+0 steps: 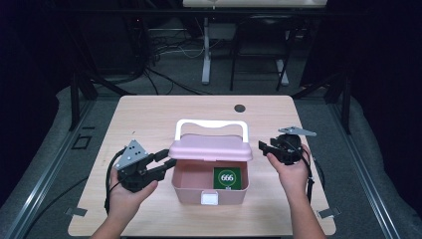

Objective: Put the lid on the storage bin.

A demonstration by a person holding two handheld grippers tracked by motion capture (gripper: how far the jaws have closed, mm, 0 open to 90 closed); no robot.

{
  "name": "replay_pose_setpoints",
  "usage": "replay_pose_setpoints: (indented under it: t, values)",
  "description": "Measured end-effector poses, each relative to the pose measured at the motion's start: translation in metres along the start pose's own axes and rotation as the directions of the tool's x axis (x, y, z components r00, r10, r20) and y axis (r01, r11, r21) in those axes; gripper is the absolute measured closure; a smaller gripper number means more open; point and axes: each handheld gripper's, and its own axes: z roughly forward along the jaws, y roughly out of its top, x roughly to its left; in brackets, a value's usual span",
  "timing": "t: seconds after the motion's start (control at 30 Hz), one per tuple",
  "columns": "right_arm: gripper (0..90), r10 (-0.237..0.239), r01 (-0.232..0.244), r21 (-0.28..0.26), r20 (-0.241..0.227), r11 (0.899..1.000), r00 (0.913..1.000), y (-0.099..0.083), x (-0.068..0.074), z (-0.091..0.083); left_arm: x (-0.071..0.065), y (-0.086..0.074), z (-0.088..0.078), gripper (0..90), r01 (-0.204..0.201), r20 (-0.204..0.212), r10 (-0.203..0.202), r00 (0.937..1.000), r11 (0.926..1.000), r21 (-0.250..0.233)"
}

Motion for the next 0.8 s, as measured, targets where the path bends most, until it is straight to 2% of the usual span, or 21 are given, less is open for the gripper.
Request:
replay_pose_setpoints:
  t: [0.23, 0.33, 0.43, 0.8]
  values:
    - [49.9, 0.000, 0.000, -0.018, -0.002, 1.000, 1.0000, 0.000, 0.001, 0.001, -0.002, -0.005, -0.001, 60.7, 0.003, -0.002, -0.003, 1.0000, 1.0000, 0.004]
    - [49.9, -0.002, 0.002, -0.004, -0.001, 1.000, 1.0000, 0.000, 0.001, 0.000, -0.003, -0.007, -0.001, 60.4, 0.007, -0.001, -0.007, 1.0000, 1.0000, -0.002]
    - [49.9, 0.000, 0.000, -0.037, 0.004, 0.999, 1.0000, -0.001, 0.001, 0.002, -0.003, -0.009, -0.002, 60.4, 0.007, 0.001, -0.007, 1.0000, 1.0000, -0.001]
    - [49.3, -0.001, 0.001, -0.027, 0.002, 1.000, 1.0000, -0.001, 0.001, 0.001, -0.005, -0.016, -0.003, 60.6, 0.010, 0.010, -0.010, 0.9999, 0.9999, 0.004]
